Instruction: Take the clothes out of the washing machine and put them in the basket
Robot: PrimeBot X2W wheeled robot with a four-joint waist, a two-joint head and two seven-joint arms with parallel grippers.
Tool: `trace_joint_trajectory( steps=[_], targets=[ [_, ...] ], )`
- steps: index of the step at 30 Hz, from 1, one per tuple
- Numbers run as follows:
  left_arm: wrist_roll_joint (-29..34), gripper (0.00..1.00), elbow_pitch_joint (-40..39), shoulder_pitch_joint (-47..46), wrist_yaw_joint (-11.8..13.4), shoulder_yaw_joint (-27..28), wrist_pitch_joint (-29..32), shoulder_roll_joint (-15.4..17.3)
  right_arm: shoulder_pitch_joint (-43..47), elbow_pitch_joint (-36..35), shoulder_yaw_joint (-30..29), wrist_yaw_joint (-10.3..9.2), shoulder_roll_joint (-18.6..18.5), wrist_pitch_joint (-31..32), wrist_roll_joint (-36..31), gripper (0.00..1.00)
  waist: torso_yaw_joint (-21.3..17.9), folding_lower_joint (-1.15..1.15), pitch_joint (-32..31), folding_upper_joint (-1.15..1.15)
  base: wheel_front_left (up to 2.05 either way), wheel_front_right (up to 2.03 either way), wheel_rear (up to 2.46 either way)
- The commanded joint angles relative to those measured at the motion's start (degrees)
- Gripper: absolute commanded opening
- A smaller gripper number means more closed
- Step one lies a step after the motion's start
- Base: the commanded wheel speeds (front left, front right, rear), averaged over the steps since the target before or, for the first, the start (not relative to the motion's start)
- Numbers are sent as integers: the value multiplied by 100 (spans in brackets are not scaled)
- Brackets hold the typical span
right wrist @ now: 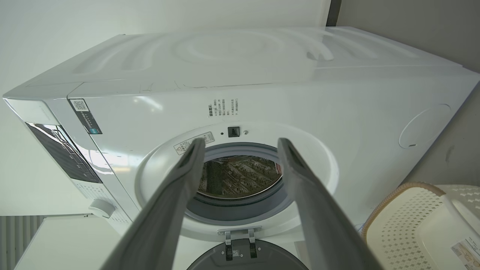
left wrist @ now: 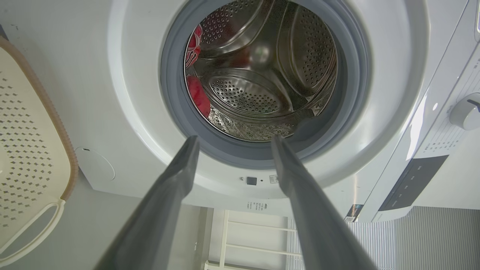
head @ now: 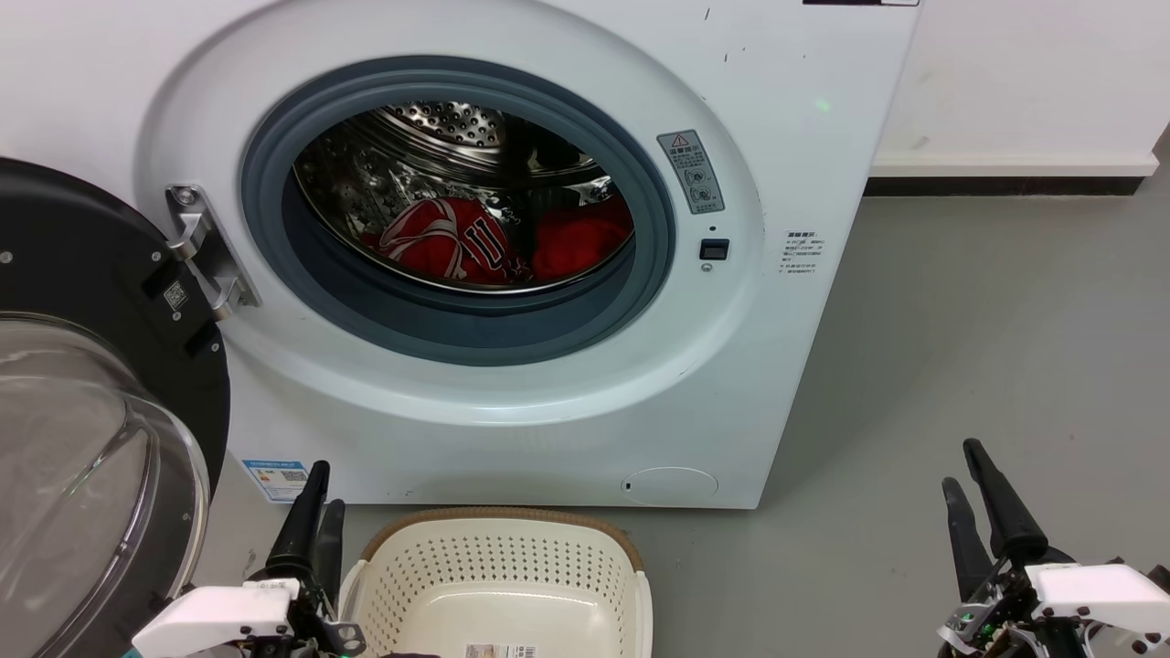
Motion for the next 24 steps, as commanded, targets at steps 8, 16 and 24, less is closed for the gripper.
trace_joint_trajectory(
  steps=[8, 16, 24],
  targets=[
    [368, 100, -222, -22, 0, 103, -246, 12, -35, -168, 83, 0, -24, -256, -304, 100, -5, 0, 5, 0, 0, 0, 0],
    [1058, 100, -245, -4, 14, 379, -451, 14, -49, -266, -113, 0, -30, -462, -1450, 100, -9, 0, 9, 0, 0, 0, 0],
    [1865, 100, -592, -23, 215, 613, -639, 15, -82, -613, -260, 0, -35, -649, -3064, 100, -10, 0, 21, 0, 0, 0, 0]
  ],
)
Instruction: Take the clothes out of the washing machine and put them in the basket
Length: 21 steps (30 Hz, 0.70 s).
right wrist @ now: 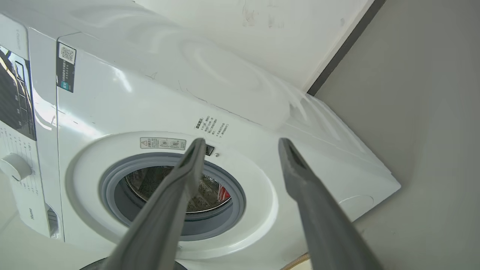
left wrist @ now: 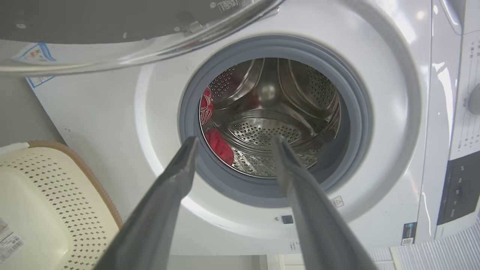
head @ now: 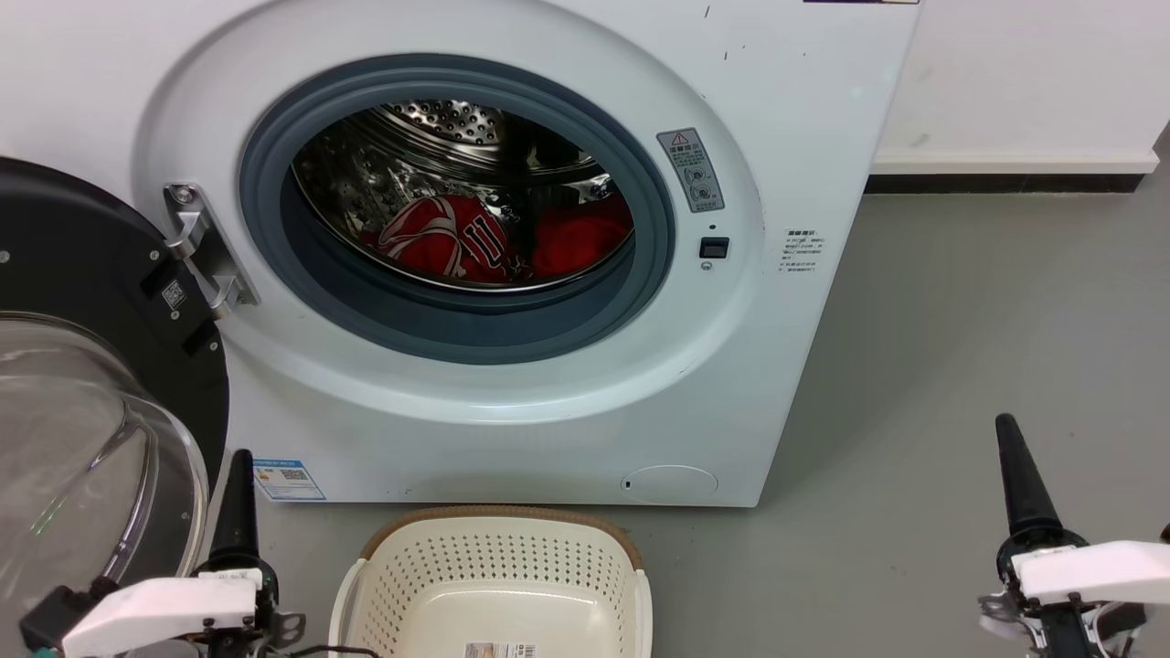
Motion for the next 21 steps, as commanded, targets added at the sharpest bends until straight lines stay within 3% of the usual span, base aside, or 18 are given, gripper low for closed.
trace_joint_trajectory(
  steps=[1, 12, 21],
  targets=[
    [217, 100, -209, -72, 46, 57, -52, 16, -92, -208, -18, 0, -33, -54, -377, 100, 1, -1, 3, 0, 0, 0, 0],
    [1412, 100, -1105, 20, 672, -91, -284, 18, -71, -1038, 219, 0, -40, -287, -2305, 100, 9, -1, 33, 0, 0, 0, 0],
    [2218, 100, -1556, 155, 527, -269, -456, 19, -62, -1525, 361, 0, -46, -459, -3425, 100, 5, -1, 60, 0, 0, 0, 0]
  ],
)
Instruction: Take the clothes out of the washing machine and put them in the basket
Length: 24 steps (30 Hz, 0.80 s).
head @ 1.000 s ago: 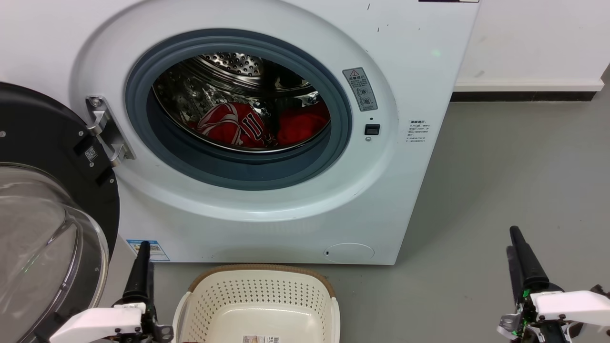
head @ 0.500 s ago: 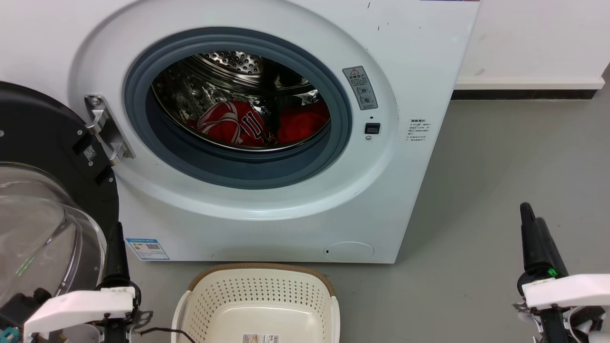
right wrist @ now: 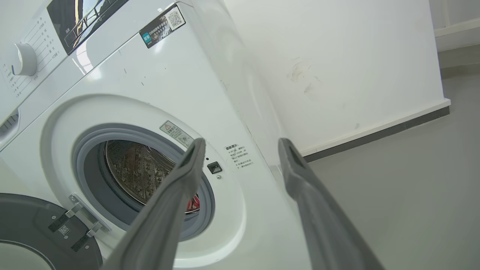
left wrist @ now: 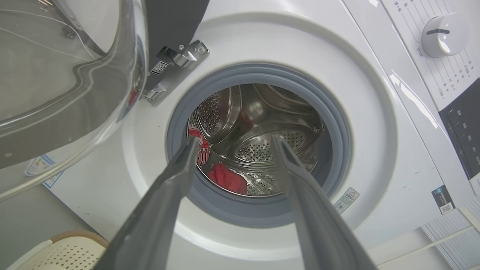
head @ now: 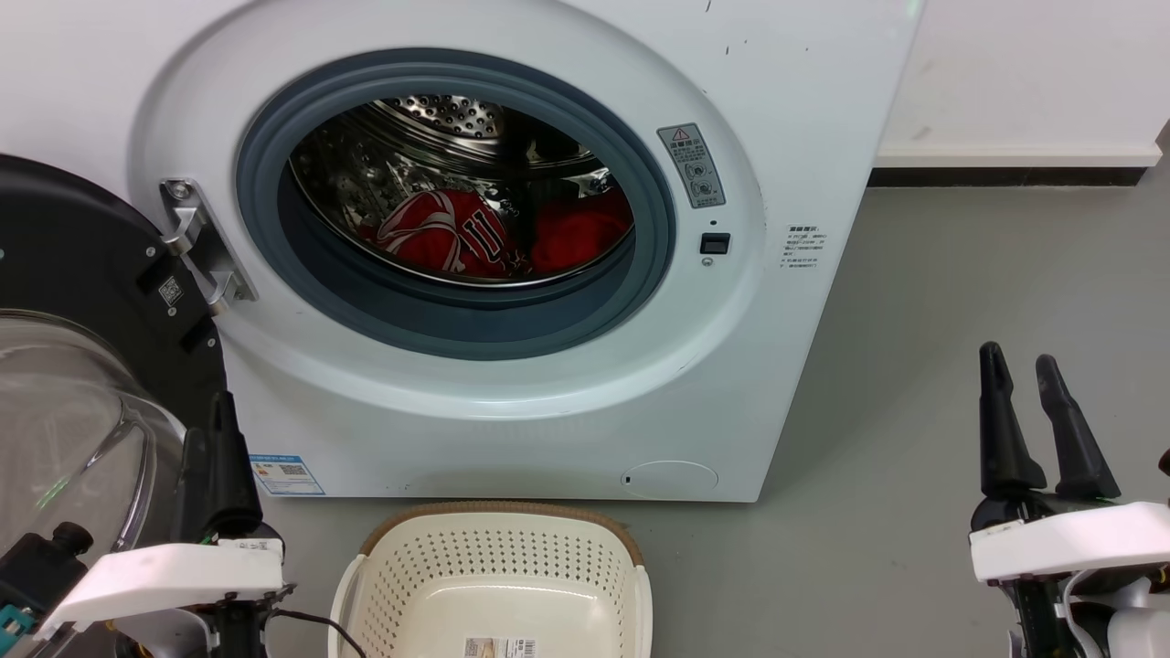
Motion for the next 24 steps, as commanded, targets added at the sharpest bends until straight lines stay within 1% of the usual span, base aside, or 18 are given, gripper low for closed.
trace_joint_trajectory(
  steps=[1, 5, 15, 16, 20, 24],
  targets=[
    [250, 100, -168, 19, -47, -39, -65, 16, -48, -157, 49, 0, -39, -63, -272, 100, 0, -1, 6, 0, 0, 0, 0],
    [664, 100, -333, 43, -79, -172, -132, 17, -17, -258, 154, 0, -41, -136, -707, 100, -3, -1, 19, 0, 0, 0, 0],
    [1922, 100, -615, 137, 6, -676, -303, 18, 34, -435, 308, 0, -46, -303, -1620, 100, -31, -1, 39, 0, 0, 0, 0],
    [1922, 100, -615, 137, 6, -676, -303, 18, 34, -435, 308, 0, -46, -303, -1620, 100, -31, -1, 39, 0, 0, 0, 0],
    [2412, 100, -654, 153, 112, -863, -364, 18, 78, -428, 332, 0, -48, -363, -1894, 100, -39, -1, 39, 0, 0, 0, 0],
    [2786, 100, -648, 191, 283, -1026, -422, 23, 136, -322, 276, 0, -47, -424, -2037, 100, -55, -1, 41, 0, 0, 0, 0]
  ],
)
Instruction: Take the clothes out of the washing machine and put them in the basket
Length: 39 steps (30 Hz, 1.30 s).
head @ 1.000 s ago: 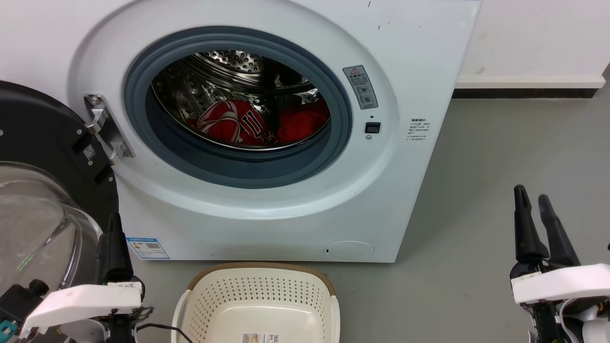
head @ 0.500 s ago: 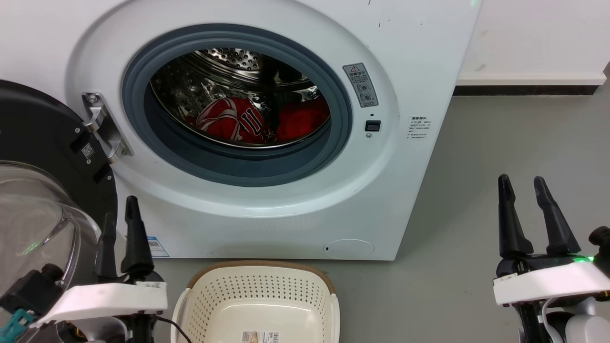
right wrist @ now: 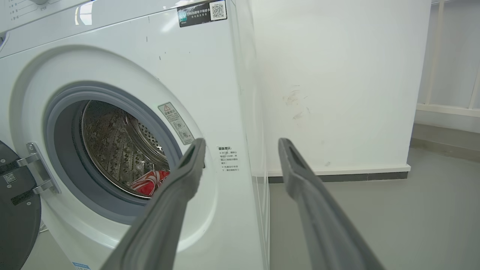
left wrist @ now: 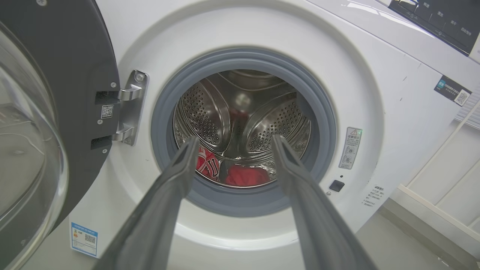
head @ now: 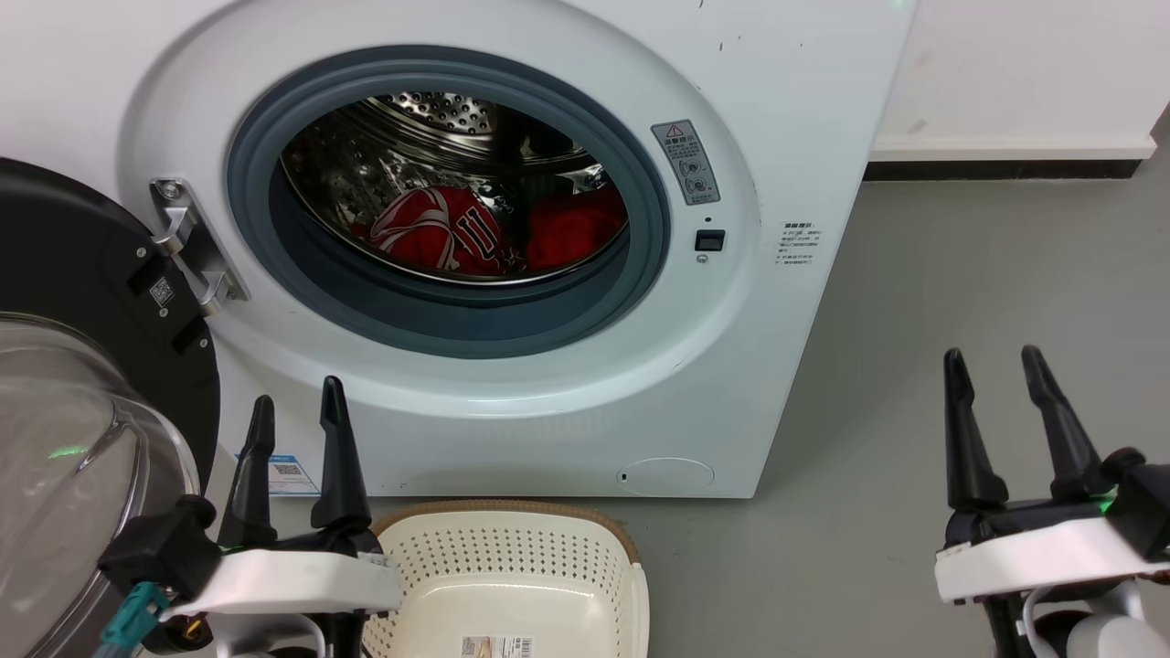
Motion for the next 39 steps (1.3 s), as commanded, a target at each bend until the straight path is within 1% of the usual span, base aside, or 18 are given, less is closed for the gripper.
trace_joint_trajectory(
  steps=[1, 6, 11, 18, 26, 33, 39],
  targets=[
    [130, 100, -67, 3, 48, -24, -37, 25, 46, -8, 11, -1, -27, -58, -126, 100, -1, 0, -2, 0, 0, 0, 0],
    [397, 100, 71, 95, 209, -200, -110, 113, 86, 175, -12, -2, -28, -121, -397, 100, -2, 0, -17, 0, 0, 0, 0],
    [616, 100, 296, 160, 179, -279, -179, 158, 119, 332, -8, -2, -30, -194, -684, 100, -2, 0, -27, 0, 0, 0, 0],
    [1066, 100, 424, 202, 278, -446, -271, 209, 157, 440, 41, -2, -33, -285, -933, 100, -16, 0, -28, 0, 0, 0, 0],
    [1449, 100, 702, 252, 495, -585, -368, 296, 169, 456, 101, -2, -36, -380, -1256, 100, -23, 0, -38, 0, 0, 0, 0],
    [1775, 100, 753, 282, 538, -688, -448, 332, 218, 488, 119, -2, -38, -461, -1482, 100, -26, 0, -40, 0, 0, 0, 0],
    [1974, 100, 668, 318, 532, -719, -513, 323, 249, 610, 122, -2, -39, -528, -1440, 100, -29, 0, -35, 0, 0, 0, 0]
  ],
)
